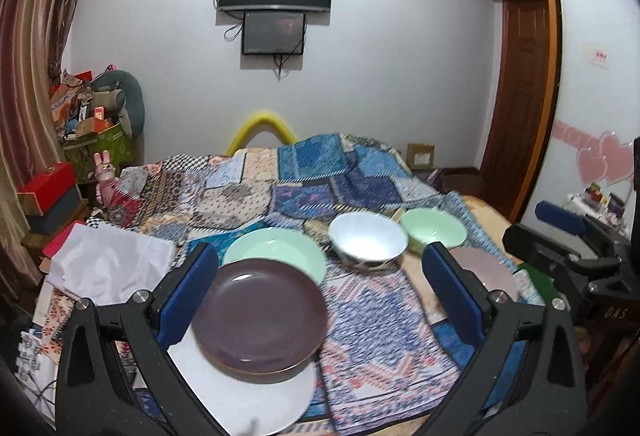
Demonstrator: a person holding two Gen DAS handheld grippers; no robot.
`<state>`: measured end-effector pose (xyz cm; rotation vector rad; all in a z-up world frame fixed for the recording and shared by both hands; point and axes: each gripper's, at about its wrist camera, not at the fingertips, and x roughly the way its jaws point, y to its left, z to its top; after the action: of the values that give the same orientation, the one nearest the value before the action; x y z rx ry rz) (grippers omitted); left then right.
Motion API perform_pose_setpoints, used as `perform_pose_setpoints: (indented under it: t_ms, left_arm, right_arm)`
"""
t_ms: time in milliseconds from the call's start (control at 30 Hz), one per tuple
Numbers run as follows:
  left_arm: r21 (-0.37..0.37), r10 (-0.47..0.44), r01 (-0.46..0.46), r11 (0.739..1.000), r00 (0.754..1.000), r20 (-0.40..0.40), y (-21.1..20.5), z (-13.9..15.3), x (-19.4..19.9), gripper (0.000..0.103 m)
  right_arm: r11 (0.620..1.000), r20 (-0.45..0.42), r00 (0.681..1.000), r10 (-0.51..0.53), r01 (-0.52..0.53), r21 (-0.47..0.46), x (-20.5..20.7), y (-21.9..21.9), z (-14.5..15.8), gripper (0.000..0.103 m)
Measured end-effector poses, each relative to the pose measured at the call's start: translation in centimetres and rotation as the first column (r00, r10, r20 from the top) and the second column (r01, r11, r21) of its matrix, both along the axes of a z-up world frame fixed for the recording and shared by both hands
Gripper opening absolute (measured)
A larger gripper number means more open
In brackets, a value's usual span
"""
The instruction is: Organize plates and bowls
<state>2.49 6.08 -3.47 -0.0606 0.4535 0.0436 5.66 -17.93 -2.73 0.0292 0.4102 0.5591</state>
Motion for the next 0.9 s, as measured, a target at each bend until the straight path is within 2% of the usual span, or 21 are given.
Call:
perform_pose_setpoints:
  t_ms: [233, 567, 700, 900]
  left_arm:
    - [-0.013, 0.032, -0.034, 0.999, 0.993, -0.113, 4.3, -2.4, 1.5, 0.103]
    - [-0.025, 0.069, -0.079, 0.997, 0.958, -0.28, 10.3, -8.3, 4.9, 0.102]
    - [-0.02, 0.09, -0.102, 0.995, 0.942, -0.324, 12.1, -10.5, 6.2, 0.093]
    - [-0.098, 0.065, -0.117, 0.988, 0.905, -0.419, 15.6, -13.8, 8.3, 0.082]
  right_arm:
    - [0.999, -0.05, 0.998, 0.033, -0.034, -0.028, 1.7, 2.9, -1.5, 0.103]
    - [0.992, -0.197, 0.976, 0.091, -0.107, -0.074, 5.0, 7.2, -5.7, 0.103]
    - [0.988, -0.247, 0.965, 0.09, -0.118, -0.103, 6.2, 8.5, -7.7, 0.097]
    - [0.985, -0.359, 0.93, 0.076, -0.127, -0.119, 8.5, 9.8, -10.7, 0.084]
